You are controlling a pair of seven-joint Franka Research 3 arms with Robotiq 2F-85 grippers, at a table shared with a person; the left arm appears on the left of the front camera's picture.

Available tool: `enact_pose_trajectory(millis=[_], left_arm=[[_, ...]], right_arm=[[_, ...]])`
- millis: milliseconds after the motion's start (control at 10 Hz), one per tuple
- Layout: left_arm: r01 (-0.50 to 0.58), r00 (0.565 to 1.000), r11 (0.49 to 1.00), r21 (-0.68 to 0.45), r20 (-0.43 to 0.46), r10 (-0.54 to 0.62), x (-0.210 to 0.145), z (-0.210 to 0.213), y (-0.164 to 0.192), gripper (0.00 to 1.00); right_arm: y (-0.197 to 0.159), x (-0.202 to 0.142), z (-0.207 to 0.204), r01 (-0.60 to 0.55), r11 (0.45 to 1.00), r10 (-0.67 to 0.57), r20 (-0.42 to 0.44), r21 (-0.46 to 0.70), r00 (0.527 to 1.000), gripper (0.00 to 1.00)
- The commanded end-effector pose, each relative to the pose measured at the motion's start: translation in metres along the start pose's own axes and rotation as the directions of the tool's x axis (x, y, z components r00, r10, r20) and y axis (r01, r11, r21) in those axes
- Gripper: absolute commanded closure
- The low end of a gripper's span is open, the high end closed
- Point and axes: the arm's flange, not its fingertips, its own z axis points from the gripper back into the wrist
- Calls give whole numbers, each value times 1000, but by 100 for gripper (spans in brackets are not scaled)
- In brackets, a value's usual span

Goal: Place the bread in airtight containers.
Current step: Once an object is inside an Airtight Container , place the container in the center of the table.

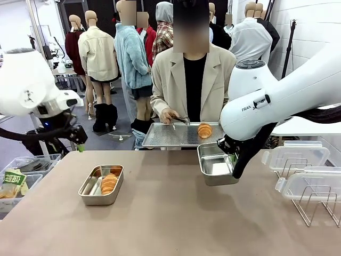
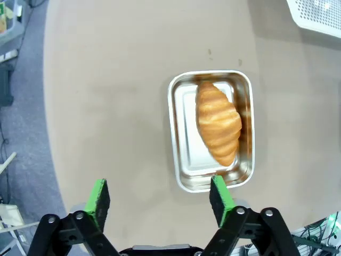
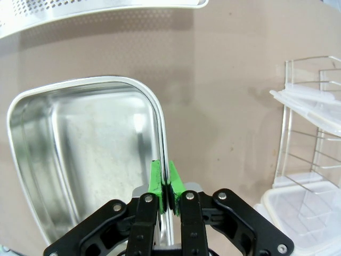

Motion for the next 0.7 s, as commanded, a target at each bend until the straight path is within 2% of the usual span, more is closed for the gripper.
enact_pose_trajectory(millis=[0,200,300,600], left_arm=[[-12,1000,1000,-19,-27,12,4,11,30,0],[-41,999,998,-52,1,41,-5,20,48,0],[-21,1000,1000,-3,-15,21,2,14,29,0],[-21,1000,1000,-3,-15,21,2,14,29,0]], right_arm=[[0,1,1,-1,1000,1,19,12,1000,100],[0,1,1,-1,1000,1,19,12,1000,100],[0,1,1,-1,1000,1,19,12,1000,100],[0,1,1,-1,1000,1,19,12,1000,100]])
